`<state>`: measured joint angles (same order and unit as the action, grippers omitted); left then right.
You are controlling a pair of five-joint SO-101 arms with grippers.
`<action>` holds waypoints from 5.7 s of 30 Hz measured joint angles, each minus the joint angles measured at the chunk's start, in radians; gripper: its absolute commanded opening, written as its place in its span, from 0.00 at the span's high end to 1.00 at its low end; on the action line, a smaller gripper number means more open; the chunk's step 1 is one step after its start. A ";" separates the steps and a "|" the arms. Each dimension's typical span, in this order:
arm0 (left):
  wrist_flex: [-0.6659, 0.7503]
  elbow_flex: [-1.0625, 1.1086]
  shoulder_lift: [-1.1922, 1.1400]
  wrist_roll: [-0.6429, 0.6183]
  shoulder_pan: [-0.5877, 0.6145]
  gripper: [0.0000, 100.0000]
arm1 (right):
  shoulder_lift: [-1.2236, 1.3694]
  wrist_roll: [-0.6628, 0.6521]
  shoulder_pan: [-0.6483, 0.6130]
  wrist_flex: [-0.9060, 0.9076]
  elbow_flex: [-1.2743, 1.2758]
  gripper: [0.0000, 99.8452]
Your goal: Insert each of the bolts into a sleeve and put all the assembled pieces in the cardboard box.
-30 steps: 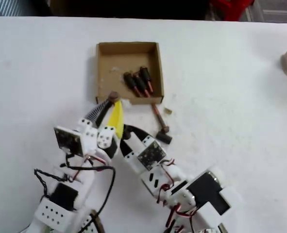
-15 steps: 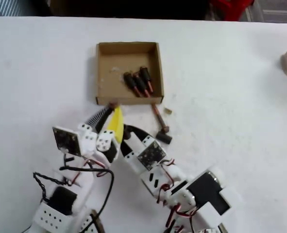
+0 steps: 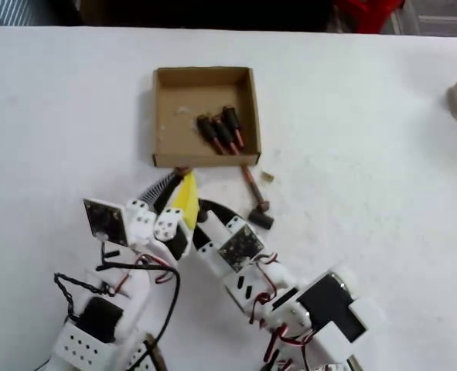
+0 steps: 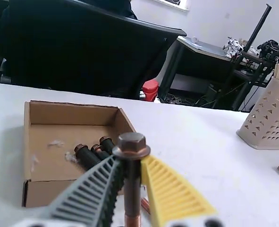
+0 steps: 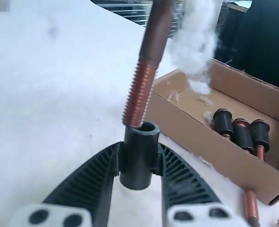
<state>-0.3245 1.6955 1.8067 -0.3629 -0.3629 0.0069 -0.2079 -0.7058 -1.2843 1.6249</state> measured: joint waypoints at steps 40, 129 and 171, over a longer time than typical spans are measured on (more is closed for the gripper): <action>-0.002 0.000 0.002 0.038 0.000 0.98 | 0.029 0.091 -0.018 -0.107 0.057 0.98; -0.009 0.008 -0.290 0.133 -0.037 0.78 | 0.032 0.094 -0.008 -0.121 0.057 0.98; 0.061 -0.054 -0.302 -0.058 0.106 0.65 | 0.032 0.094 -0.005 -0.124 0.057 0.98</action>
<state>-0.2631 1.6418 1.5044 -0.4212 -0.2570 0.0391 -0.1143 -0.7104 -1.4085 1.6817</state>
